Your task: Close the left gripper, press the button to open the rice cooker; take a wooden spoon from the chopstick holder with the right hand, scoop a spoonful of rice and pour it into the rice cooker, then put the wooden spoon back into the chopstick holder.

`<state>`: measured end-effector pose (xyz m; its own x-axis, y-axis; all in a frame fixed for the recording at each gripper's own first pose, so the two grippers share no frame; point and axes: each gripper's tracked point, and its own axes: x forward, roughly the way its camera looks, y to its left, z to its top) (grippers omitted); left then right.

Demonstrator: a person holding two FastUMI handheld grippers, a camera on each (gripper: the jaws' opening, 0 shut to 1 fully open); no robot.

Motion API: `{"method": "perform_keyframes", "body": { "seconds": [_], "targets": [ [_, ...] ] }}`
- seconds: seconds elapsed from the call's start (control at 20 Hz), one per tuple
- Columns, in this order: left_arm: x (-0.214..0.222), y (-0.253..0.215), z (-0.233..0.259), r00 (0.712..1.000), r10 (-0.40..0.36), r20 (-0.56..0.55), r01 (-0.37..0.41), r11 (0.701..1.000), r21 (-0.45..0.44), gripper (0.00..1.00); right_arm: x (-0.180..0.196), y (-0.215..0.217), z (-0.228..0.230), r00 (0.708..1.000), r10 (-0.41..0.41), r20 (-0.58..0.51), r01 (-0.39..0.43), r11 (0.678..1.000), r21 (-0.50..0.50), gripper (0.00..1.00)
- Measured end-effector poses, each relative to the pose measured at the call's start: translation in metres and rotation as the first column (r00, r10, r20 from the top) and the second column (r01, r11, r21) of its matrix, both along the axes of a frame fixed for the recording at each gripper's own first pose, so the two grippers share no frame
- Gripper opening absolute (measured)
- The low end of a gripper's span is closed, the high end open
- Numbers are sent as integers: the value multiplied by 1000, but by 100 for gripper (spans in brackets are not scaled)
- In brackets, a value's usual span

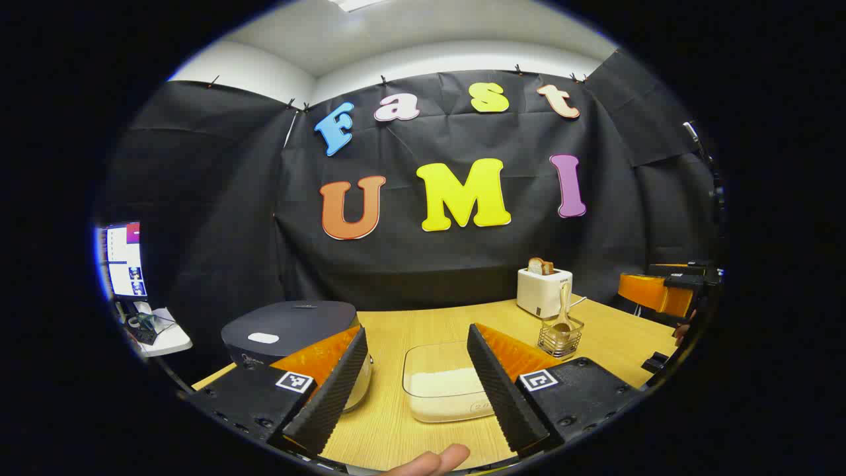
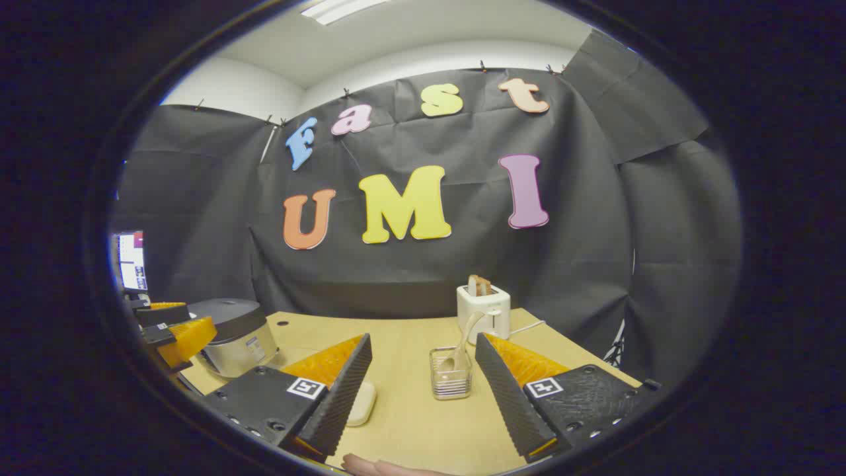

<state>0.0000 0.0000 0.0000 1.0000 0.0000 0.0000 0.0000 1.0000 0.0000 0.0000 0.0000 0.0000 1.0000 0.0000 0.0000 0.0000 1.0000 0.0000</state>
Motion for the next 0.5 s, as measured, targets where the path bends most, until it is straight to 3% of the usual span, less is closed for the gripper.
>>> {"method": "perform_keyframes", "body": {
  "seconds": [0.5],
  "targets": [
    [2,27,-7,999,46,-22,-46,999,17,97,-10,0,2,999,-24,31,26,997,-67,95]
  ]
}}
